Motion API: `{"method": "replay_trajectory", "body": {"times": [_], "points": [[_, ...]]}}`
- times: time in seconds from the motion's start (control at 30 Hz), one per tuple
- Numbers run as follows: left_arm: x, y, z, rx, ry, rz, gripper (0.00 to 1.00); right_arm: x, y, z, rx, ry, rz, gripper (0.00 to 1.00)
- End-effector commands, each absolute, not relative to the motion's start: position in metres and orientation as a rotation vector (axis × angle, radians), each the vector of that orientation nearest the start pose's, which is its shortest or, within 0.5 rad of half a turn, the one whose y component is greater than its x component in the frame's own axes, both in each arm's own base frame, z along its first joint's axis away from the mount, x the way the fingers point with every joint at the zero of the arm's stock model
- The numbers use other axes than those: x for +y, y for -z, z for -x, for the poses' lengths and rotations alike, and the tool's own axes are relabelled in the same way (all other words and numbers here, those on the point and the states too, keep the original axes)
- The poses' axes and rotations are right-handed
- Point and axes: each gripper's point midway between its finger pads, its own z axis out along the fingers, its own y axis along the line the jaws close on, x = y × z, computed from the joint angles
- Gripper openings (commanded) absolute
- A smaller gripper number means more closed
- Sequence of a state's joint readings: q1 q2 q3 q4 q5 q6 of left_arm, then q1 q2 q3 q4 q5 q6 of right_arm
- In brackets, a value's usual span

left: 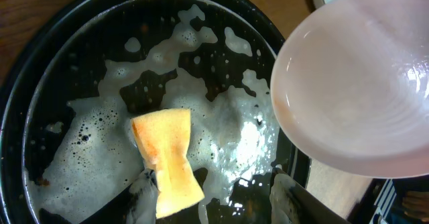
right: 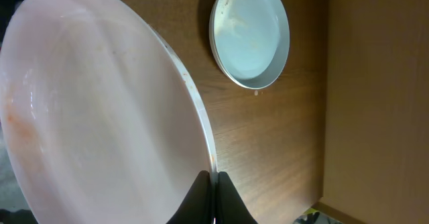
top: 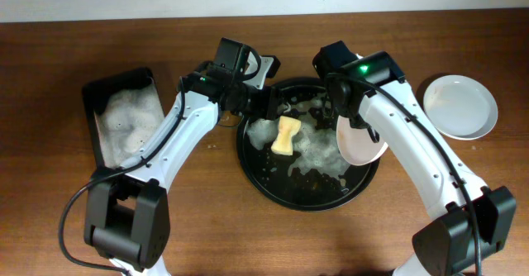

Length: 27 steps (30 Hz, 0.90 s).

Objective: Clean dirty plates on tray and stack at the side
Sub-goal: 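Carry the plate right and stack it on the clean plates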

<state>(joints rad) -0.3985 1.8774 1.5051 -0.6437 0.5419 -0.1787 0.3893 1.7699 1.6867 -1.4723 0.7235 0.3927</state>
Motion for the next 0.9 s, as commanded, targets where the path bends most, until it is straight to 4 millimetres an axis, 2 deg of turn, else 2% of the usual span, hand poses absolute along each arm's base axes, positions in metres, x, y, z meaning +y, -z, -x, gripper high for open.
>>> {"method": "replay_trajectory", "body": {"times": [0.0, 0.03, 0.13, 0.23, 0.37, 0.4, 0.47, 0.53, 0.7, 0.77, 0.8, 0.87], "points": [[-0.263, -0.150, -0.395, 2.558, 0.913, -0.516, 0.52, -0.012, -0.224, -0.358, 2.637, 0.862, -0.251, 0.04], [-0.263, -0.150, -0.395, 2.558, 0.913, -0.517, 0.52, -0.023, -0.223, -0.361, 2.639, 0.830, -0.318, 0.04], [-0.263, -0.150, -0.395, 2.558, 0.913, -0.516, 0.52, -0.082, -0.214, -0.375, 2.672, 0.544, -0.602, 0.04], [-0.263, -0.150, -0.395, 2.558, 0.913, -0.517, 0.52, -0.141, -0.210, -0.384, 2.592, 0.301, -0.833, 0.04], [-0.263, -0.150, -0.395, 2.558, 0.914, -0.517, 0.52, -0.222, -0.205, -0.375, 2.432, 0.128, -1.099, 0.04], [-0.263, -0.150, -0.395, 2.558, 0.914, -0.517, 0.52, -0.240, -0.197, -0.370, 2.409, 0.065, -1.163, 0.04], [-0.263, -0.151, -0.395, 2.558, 0.918, -0.518, 0.52, -0.264, -0.173, -0.363, 2.411, 0.023, -1.253, 0.04], [-0.263, -0.151, -0.395, 2.558, 0.918, -0.518, 0.52, -0.278, -0.147, -0.364, 2.427, 0.011, -1.302, 0.04], [-0.264, -0.150, -0.393, 2.563, 0.919, -0.521, 0.52, -0.266, -0.083, -0.384, 2.536, -0.116, -1.309, 0.05], [-0.264, -0.150, -0.392, 2.567, 0.925, -0.521, 0.56, -0.265, -0.077, -0.386, 2.549, -0.113, -1.309, 0.38], [-0.264, -0.150, -0.390, 2.573, 0.930, -0.522, 0.59, -0.268, -0.088, -0.388, 2.518, -0.104, -1.295, 0.55], [-0.265, -0.148, -0.387, 2.587, 0.931, -0.524, 0.59, -0.270, -0.118, -0.390, 2.462, -0.085, -1.256, 0.56]]}}
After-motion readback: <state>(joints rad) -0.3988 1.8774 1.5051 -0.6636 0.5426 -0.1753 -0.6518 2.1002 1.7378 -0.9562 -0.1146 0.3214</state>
